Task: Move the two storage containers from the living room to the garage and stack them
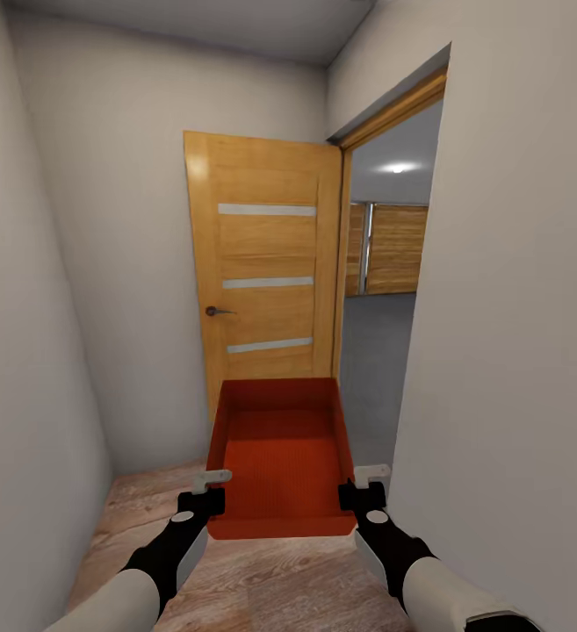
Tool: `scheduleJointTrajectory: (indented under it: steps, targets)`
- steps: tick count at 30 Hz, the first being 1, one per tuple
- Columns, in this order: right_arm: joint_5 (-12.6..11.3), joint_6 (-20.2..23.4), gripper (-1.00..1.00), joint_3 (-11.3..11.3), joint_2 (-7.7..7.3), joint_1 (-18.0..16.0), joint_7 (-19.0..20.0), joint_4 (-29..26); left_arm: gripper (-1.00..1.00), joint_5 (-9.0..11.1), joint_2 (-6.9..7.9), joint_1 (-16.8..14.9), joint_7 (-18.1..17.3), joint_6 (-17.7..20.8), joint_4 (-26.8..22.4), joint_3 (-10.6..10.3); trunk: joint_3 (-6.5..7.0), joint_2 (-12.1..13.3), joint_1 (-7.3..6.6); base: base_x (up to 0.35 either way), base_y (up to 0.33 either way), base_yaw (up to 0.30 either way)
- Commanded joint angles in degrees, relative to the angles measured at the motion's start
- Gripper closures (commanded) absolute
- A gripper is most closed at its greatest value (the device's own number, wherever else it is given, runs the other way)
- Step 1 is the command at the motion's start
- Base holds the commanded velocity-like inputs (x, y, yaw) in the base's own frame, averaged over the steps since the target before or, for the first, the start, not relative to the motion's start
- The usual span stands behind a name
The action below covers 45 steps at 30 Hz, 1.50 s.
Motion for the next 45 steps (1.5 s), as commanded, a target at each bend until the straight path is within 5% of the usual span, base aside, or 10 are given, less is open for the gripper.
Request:
scheduleJointTrajectory:
  steps: [1, 20, 45]
  targets:
    - [-0.1, -0.1, 1.0, -0.8, -0.33, -0.1, -0.5, 0.2, 1.0, -0.8, 2.45, -0.1, 0.9, -2.5, -0.2, 0.7, -0.09, -0.1, 0.01, 0.0, 0.0, -0.283]
    - [-0.1, -0.2, 1.0, -0.8, -0.42, -0.1, -0.5, 0.2, 1.0, -0.7, 2.37, -0.1, 0.9, -2.4, -0.2, 0.7, -0.09, -0.1, 0.01, 0.014, 0.007, -0.128]
    - [-0.1, -0.1, 1.0, -0.7, -0.24, -0.1, -0.5, 0.2, 1.0, -0.5, 2.37, -0.1, 0.8, -2.1, -0.2, 0.8, -0.09, -0.1, 0.01, 0.239, 0.209, -0.076]
